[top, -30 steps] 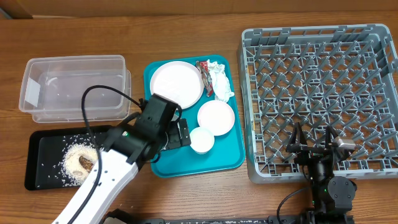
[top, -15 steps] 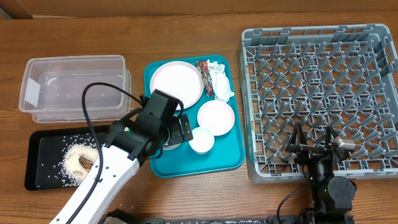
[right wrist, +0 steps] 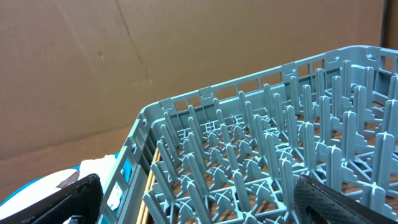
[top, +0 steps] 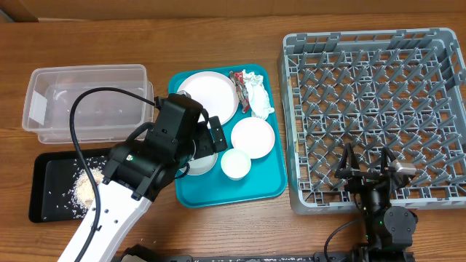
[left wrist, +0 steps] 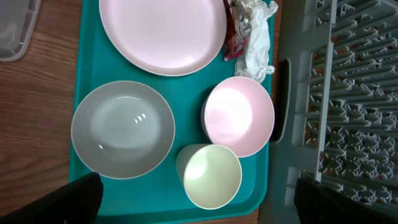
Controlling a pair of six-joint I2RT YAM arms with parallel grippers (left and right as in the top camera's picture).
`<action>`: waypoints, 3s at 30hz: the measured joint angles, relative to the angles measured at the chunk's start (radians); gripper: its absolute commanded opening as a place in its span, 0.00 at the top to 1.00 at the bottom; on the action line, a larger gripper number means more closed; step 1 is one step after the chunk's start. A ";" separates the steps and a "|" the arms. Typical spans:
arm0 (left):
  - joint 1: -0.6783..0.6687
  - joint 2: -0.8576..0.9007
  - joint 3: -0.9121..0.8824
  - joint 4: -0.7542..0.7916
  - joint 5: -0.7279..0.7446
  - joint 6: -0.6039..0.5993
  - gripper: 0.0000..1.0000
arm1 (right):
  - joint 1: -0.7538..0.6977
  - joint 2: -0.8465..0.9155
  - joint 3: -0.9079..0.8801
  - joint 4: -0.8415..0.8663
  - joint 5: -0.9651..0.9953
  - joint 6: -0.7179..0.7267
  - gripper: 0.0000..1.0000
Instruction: Sort waste into correct bins and load items into the dishwasher
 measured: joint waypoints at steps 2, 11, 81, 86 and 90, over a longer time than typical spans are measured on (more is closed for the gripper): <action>0.000 0.004 0.000 -0.001 0.000 0.000 0.00 | 0.000 0.000 0.000 0.000 0.000 0.000 0.00; 0.000 0.021 0.000 -0.006 0.003 0.000 0.00 | 0.000 0.000 0.000 0.000 0.000 0.000 0.00; -0.001 0.257 0.000 0.077 -0.029 0.111 0.08 | 0.000 0.000 0.000 0.000 0.000 0.000 0.00; -0.001 0.336 0.000 0.099 -0.068 0.111 0.25 | 0.000 0.000 0.000 0.000 0.000 0.000 0.00; -0.001 0.396 0.000 0.132 -0.080 0.111 0.25 | 0.000 0.000 0.000 0.000 0.000 0.000 0.00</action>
